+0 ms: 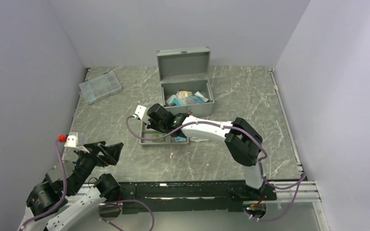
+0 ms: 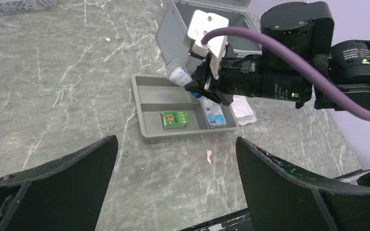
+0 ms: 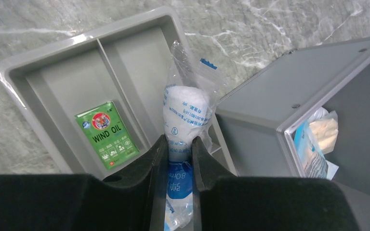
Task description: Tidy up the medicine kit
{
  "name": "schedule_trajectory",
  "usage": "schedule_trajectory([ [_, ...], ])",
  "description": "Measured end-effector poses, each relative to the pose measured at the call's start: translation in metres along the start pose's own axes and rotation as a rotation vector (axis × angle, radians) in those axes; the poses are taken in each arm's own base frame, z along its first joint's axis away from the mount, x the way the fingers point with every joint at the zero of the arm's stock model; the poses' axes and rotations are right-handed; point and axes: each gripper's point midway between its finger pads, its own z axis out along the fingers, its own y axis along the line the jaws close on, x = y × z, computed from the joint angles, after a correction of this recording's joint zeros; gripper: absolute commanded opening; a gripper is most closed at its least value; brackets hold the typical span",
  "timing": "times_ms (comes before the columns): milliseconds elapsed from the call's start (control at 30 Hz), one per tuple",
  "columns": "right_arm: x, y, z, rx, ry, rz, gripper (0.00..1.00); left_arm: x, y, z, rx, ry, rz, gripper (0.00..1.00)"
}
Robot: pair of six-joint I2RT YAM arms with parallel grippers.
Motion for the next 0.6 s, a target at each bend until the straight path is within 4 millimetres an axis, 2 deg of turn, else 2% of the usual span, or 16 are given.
schedule_trajectory([
  [600, 0.017, 0.004, 0.038, -0.053, 0.023, -0.143, 0.17, -0.001, 0.0, -0.001, 0.003, -0.007, -0.004, 0.99],
])
